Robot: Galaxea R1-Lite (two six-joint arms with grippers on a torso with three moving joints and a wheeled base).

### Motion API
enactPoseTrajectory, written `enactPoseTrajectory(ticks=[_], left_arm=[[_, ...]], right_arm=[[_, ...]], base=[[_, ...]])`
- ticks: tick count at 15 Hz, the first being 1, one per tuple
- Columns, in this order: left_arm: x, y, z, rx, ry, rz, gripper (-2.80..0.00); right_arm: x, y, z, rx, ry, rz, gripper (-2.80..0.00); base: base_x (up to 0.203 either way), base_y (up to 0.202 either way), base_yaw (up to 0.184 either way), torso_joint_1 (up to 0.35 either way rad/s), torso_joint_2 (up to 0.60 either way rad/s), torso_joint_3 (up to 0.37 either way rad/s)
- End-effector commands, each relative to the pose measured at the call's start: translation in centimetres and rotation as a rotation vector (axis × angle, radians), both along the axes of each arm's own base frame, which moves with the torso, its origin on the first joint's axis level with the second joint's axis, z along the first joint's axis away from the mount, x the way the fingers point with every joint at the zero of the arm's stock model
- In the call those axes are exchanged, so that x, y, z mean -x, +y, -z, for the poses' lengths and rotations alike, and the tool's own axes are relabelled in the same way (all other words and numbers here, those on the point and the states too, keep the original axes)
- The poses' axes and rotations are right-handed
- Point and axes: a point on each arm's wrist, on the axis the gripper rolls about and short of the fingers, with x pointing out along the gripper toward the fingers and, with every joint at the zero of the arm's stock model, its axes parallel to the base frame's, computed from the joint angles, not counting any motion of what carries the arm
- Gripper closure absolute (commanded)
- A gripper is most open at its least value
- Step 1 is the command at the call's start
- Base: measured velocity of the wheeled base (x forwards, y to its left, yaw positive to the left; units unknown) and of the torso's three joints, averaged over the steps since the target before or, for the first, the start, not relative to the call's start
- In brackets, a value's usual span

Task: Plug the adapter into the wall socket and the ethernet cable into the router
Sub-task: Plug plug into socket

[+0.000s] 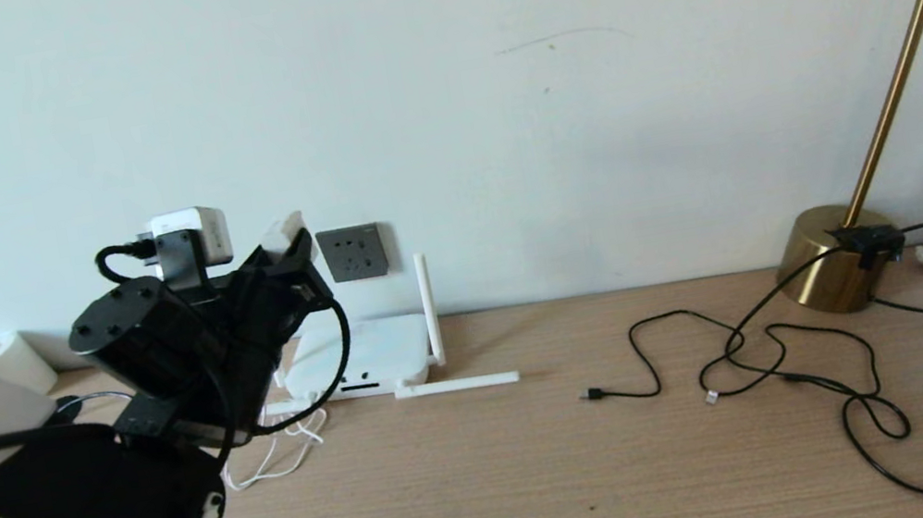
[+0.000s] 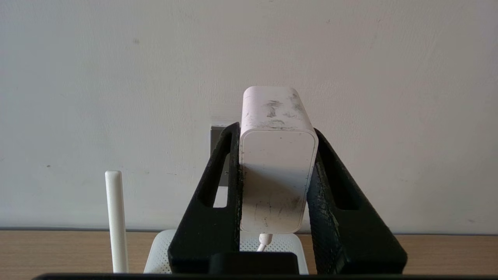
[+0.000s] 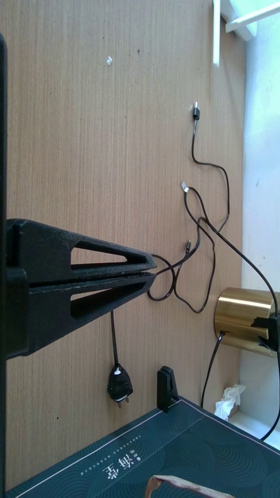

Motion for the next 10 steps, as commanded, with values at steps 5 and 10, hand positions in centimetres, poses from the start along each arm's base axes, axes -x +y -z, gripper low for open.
enactPoseTrajectory(ticks=[5,10], left_arm=[[-0.09,-0.06,0.23,0.000,0.001,-0.001,0.00],[-0.12,-0.05,0.29,0.000,0.003,-0.002,0.00]], right_arm=[[0.00,0.00,-0.01,0.000,0.000,0.000,0.00],[-0.01,0.00,-0.01,0.000,0.001,0.000,0.00]], base=[[0.000,0.000,0.000,0.000,0.00,0.000],[0.000,0.000,0.000,0.000,0.00,0.000]])
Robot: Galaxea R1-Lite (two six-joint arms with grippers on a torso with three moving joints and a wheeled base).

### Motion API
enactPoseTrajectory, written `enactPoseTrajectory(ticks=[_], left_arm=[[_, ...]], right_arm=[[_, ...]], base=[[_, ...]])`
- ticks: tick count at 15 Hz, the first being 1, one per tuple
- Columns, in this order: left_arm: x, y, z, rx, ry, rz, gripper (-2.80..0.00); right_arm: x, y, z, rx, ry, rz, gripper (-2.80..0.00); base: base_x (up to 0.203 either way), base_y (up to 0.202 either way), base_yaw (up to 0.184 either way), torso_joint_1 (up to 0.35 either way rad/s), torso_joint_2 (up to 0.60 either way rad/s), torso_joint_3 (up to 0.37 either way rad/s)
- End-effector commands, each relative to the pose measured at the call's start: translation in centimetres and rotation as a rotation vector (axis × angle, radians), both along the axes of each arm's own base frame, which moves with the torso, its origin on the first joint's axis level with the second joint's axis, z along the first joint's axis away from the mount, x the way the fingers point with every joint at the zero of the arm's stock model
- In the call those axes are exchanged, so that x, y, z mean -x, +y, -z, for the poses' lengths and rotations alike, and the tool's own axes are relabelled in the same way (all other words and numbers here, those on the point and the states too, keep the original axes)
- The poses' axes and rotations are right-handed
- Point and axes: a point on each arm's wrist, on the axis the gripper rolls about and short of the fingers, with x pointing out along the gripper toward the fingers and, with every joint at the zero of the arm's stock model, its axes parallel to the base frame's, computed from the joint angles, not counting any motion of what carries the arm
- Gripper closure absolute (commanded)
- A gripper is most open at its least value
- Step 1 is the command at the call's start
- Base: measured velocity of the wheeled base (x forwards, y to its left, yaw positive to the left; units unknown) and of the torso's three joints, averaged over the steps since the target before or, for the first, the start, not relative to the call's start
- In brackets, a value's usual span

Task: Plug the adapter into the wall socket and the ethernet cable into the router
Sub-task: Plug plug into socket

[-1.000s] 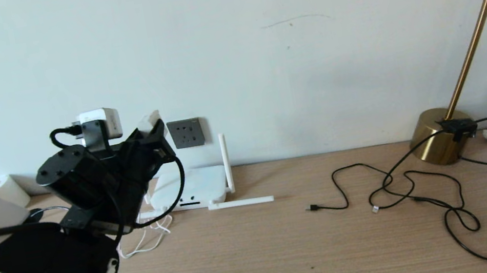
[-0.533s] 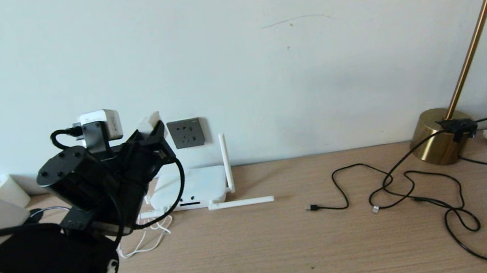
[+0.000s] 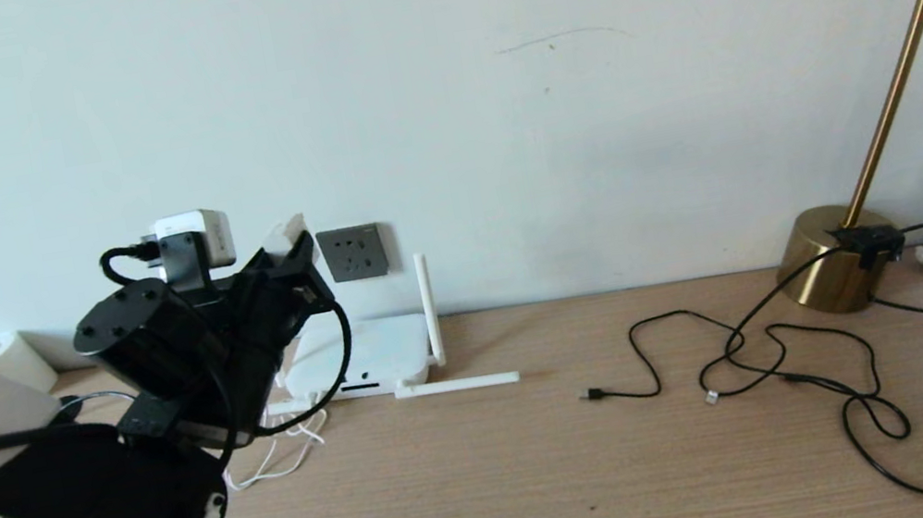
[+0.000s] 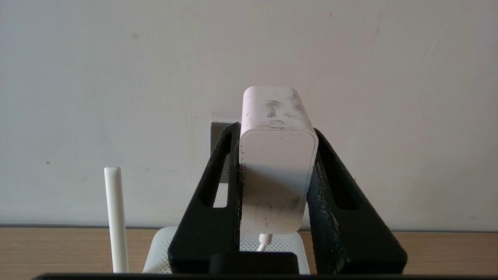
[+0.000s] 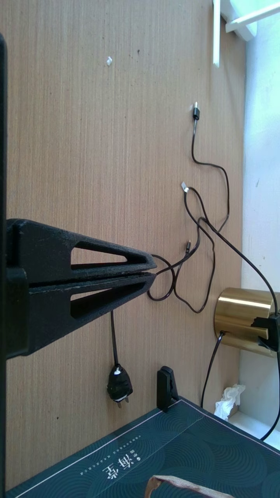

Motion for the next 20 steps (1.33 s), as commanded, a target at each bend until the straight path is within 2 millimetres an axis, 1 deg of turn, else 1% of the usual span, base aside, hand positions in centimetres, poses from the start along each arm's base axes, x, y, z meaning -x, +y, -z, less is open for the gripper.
enactPoseTrajectory(ticks=[1,8,11,20], left_arm=[[0.01,-0.02,0.06,0.001,-0.003,-0.002,0.00],[0.12,0.03,-0.11,0.003,-0.007,-0.001,0.00],[0.29,0.09,0.26,-0.001,0.008,-0.001,0.00],[0.26,0.08,0.41,-0.003,0.013,-0.001,0.00]], right_arm=[[-0.01,0.00,0.00,0.000,0.002,0.000,0.00],[-0.01,0.00,0.00,0.000,0.002,0.000,0.00],[-0.01,0.00,-0.01,0.000,0.001,0.000,0.00],[-0.01,0.00,-0.01,0.000,0.001,0.000,0.00]], base=[[0.000,0.000,0.000,0.000,0.00,0.000],[0.000,0.000,0.000,0.000,0.00,0.000],[0.000,0.000,0.000,0.000,0.00,0.000],[0.000,0.000,0.000,0.000,0.00,0.000]])
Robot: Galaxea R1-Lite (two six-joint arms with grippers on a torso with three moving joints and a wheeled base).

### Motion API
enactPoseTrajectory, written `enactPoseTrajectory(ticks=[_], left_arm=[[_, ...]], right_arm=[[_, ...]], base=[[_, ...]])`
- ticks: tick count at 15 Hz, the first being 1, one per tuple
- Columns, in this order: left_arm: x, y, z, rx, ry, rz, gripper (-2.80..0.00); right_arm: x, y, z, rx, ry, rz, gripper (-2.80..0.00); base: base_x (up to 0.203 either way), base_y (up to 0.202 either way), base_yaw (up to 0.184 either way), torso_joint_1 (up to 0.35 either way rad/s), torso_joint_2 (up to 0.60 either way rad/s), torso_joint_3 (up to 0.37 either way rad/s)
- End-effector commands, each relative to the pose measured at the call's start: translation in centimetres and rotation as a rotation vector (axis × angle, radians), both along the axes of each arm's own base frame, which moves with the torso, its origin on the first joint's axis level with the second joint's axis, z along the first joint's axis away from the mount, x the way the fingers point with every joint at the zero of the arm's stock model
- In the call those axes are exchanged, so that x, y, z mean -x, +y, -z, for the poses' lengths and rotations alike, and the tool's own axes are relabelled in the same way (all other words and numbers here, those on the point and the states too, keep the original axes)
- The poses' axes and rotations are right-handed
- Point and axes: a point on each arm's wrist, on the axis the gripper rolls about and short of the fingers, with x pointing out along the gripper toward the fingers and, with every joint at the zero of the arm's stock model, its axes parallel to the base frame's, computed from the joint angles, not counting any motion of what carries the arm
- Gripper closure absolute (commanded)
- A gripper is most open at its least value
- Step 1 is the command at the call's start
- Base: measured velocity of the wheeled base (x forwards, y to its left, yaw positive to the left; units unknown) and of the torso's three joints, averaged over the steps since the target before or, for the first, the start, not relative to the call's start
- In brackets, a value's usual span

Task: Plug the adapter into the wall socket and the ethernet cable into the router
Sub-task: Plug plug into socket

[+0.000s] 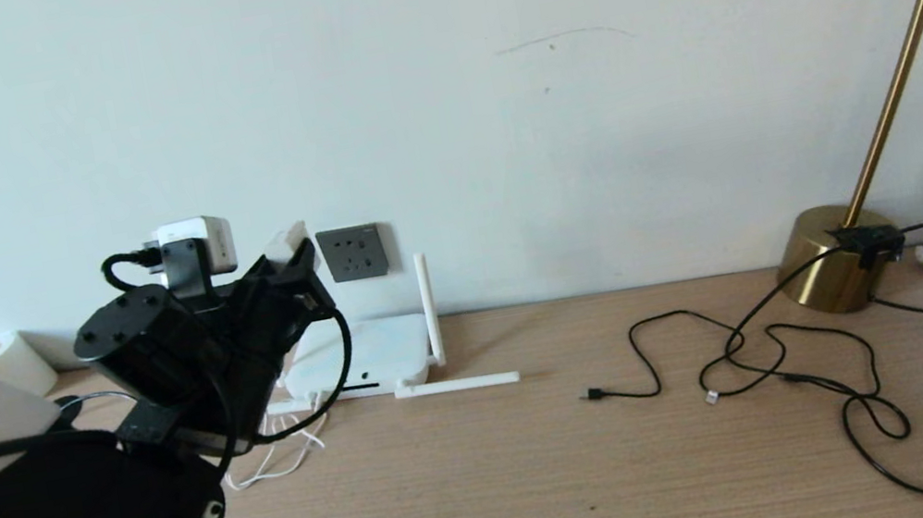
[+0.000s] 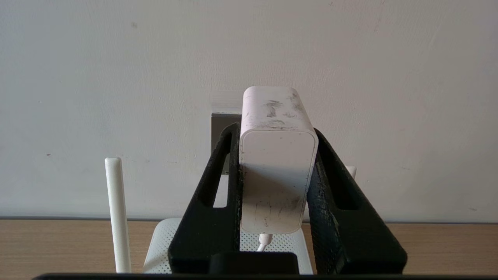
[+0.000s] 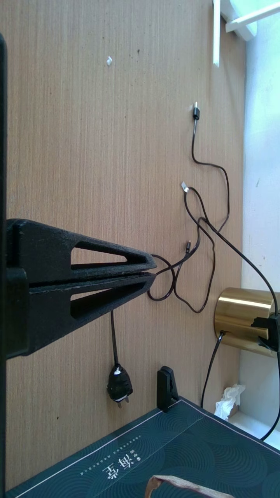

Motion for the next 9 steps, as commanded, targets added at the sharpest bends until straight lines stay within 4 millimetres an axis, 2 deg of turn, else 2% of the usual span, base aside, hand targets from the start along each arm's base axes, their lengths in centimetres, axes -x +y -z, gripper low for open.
enactPoseTrajectory(ticks=[1,9], left_arm=[[-0.05,-0.01,0.06,0.002,-0.004,-0.002,0.00],[0.04,-0.14,0.14,0.001,-0.001,0.003,0.00]], right_arm=[[-0.01,0.00,0.00,0.000,0.002,0.000,0.00],[-0.01,0.00,-0.01,0.000,0.001,0.000,0.00]], base=[[0.000,0.000,0.000,0.000,0.00,0.000],[0.000,0.000,0.000,0.000,0.00,0.000]])
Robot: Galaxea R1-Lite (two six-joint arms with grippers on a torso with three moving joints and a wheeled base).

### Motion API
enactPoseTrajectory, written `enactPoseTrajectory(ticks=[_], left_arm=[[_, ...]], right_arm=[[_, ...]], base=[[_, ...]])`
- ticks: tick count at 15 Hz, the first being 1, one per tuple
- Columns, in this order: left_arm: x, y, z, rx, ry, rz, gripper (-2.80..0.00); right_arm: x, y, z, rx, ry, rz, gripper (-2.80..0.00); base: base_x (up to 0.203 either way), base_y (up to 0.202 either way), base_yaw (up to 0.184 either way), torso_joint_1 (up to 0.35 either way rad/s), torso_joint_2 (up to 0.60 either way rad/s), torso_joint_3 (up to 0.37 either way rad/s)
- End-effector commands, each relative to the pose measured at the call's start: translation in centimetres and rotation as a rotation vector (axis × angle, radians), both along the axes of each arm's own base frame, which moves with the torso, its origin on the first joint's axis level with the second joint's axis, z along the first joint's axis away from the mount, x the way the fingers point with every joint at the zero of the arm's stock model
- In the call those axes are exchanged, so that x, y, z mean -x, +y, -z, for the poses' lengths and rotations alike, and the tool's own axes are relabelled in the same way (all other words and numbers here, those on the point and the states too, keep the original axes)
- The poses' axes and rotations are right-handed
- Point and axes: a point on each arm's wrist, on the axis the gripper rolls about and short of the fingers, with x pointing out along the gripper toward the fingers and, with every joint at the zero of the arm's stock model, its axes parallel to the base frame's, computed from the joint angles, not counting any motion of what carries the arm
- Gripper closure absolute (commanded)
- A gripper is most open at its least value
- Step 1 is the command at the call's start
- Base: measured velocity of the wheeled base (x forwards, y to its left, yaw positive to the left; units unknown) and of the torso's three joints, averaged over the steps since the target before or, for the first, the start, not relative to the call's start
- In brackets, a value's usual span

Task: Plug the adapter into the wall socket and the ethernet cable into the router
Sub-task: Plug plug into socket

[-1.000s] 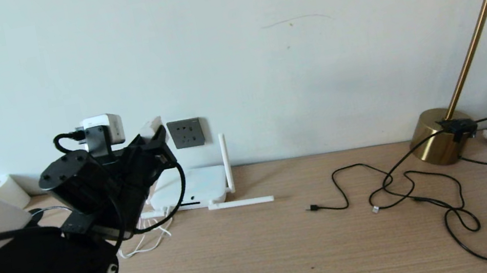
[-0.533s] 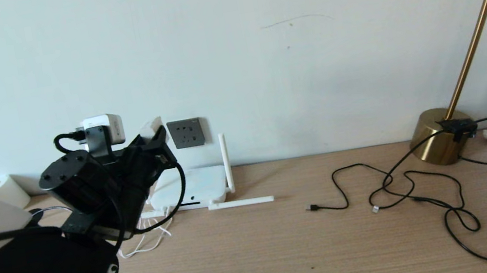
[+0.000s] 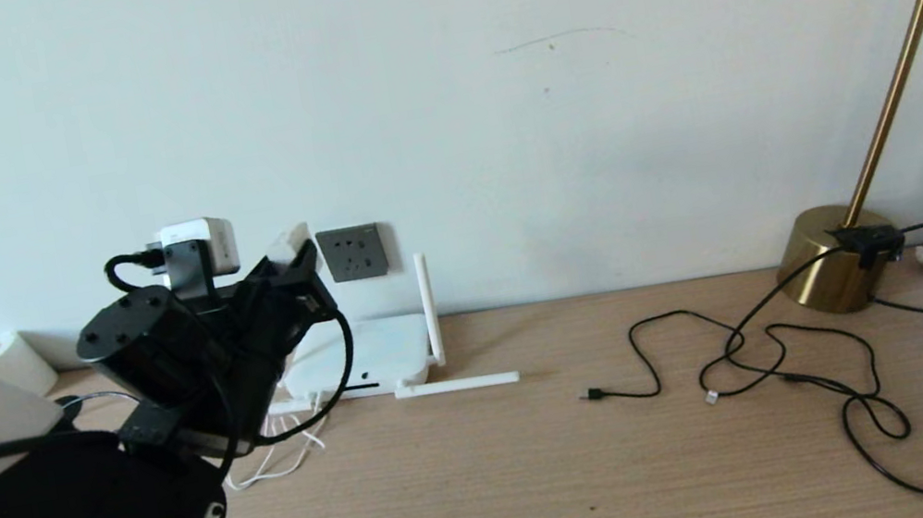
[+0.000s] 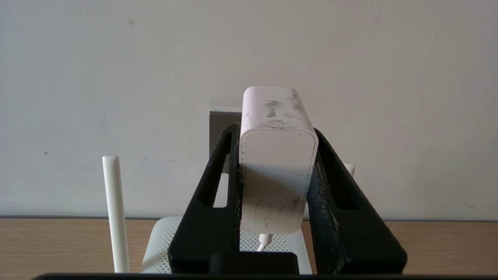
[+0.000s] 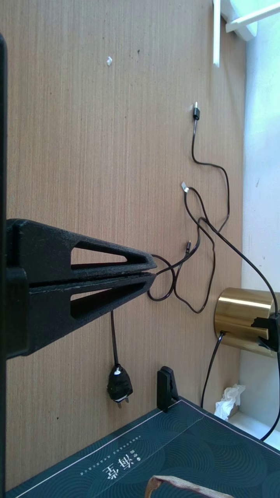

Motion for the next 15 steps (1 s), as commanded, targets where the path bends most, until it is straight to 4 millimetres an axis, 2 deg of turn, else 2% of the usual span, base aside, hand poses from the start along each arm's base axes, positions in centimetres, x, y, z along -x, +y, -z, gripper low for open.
enactPoseTrajectory(ticks=[1,15], left_arm=[[0.00,-0.01,0.02,0.002,-0.005,-0.002,0.00],[-0.13,-0.03,0.50,-0.006,0.010,-0.002,0.00]], right_arm=[[-0.01,0.00,-0.02,0.000,0.000,0.000,0.00],[-0.01,0.00,-0.01,0.000,0.001,0.000,0.00]], base=[[0.000,0.000,0.000,0.000,0.00,0.000],[0.000,0.000,0.000,0.000,0.00,0.000]])
